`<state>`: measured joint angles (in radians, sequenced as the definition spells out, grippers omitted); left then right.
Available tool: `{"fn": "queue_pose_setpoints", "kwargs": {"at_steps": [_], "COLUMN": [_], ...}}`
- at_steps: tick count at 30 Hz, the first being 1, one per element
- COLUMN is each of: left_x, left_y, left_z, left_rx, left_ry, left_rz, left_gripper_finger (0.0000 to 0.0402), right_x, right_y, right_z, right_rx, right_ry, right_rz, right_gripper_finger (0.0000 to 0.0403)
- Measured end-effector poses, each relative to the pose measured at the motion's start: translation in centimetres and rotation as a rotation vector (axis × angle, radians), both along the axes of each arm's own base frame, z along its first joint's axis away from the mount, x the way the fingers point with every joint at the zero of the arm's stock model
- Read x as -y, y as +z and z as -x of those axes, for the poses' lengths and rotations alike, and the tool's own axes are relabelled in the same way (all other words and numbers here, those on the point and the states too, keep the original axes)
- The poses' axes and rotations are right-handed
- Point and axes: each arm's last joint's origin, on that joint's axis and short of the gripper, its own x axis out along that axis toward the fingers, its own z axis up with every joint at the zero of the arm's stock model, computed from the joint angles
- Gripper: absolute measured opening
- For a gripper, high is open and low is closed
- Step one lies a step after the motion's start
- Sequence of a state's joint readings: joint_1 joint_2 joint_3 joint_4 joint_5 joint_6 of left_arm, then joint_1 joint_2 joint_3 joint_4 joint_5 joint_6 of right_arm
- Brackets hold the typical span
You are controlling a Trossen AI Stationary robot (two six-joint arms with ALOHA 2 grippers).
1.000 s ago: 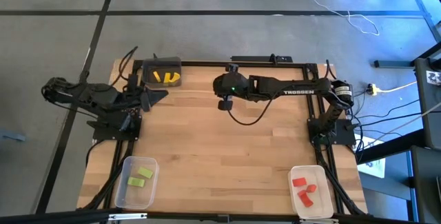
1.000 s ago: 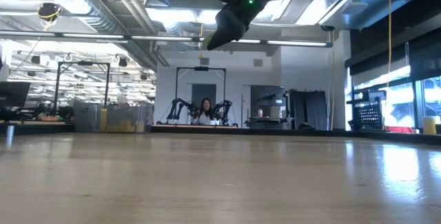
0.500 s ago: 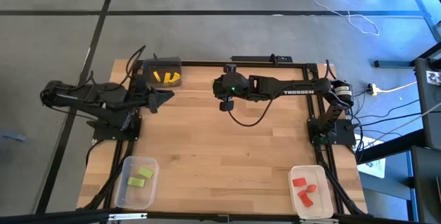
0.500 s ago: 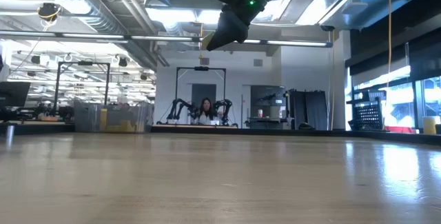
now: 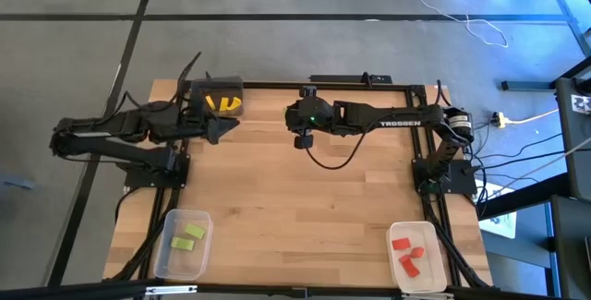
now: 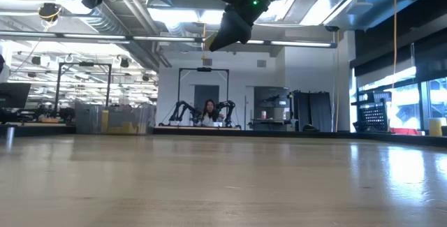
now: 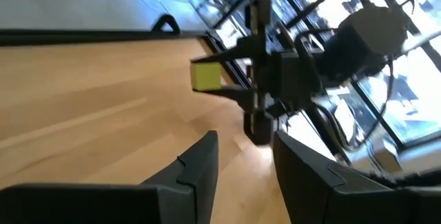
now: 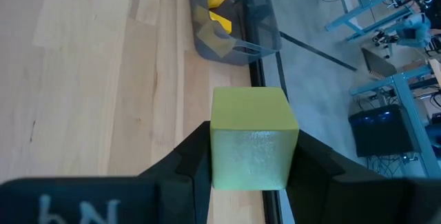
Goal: Sort & place blocks by color
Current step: Put the green block into the transparent bin
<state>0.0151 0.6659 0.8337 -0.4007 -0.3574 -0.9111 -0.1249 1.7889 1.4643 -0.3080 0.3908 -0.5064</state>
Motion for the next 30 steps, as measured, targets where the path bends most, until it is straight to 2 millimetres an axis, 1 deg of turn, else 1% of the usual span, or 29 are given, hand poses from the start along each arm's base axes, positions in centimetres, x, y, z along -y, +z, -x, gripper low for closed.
{"fn": "queue_pose_setpoints", "kwargs": {"at_steps": [2,6,10,13,18,21,26,30], "left_x": [-0.1,-0.7,-1.4,-1.7,-1.8,-1.9,-1.9,-1.9], "left_y": [-0.1,-0.2,-0.4,-0.8,-0.8,-0.8,-0.7,-0.9], "left_z": [-0.1,-1.0,-1.9,-2.1,-2.3,-2.3,-2.3,-2.5], "left_rx": [-0.009,-0.030,-0.035,-0.071,-0.068,-0.068,-0.083,-0.127], "left_ry": [-0.020,0.017,0.045,0.024,0.001,0.025,0.012,-0.023], "left_rz": [0.009,-0.037,-0.034,-0.046,-0.047,-0.049,-0.086,-0.154], "left_gripper_finger": [0.0131,0.0131,0.0129,0.0129,0.0124,0.0106,0.0059,0.0048], "right_x": [-0.1,-0.1,-0.2,-0.2,-0.2,-0.2,-0.2,-0.2], "right_y": [0.0,0.0,0.0,0.0,0.0,0.0,0.0,0.0], "right_z": [0.0,0.0,0.0,0.0,0.0,0.0,0.0,0.0], "right_rx": [0.001,0.001,0.002,0.002,0.001,0.001,0.001,0.001], "right_ry": [0.002,0.004,0.005,0.006,0.006,0.006,0.006,0.006], "right_rz": [0.000,0.000,0.000,-0.001,-0.001,-0.001,-0.002,-0.002], "right_gripper_finger": [0.0130,0.0130,0.0130,0.0130,0.0130,0.0130,0.0130,0.0130]}}
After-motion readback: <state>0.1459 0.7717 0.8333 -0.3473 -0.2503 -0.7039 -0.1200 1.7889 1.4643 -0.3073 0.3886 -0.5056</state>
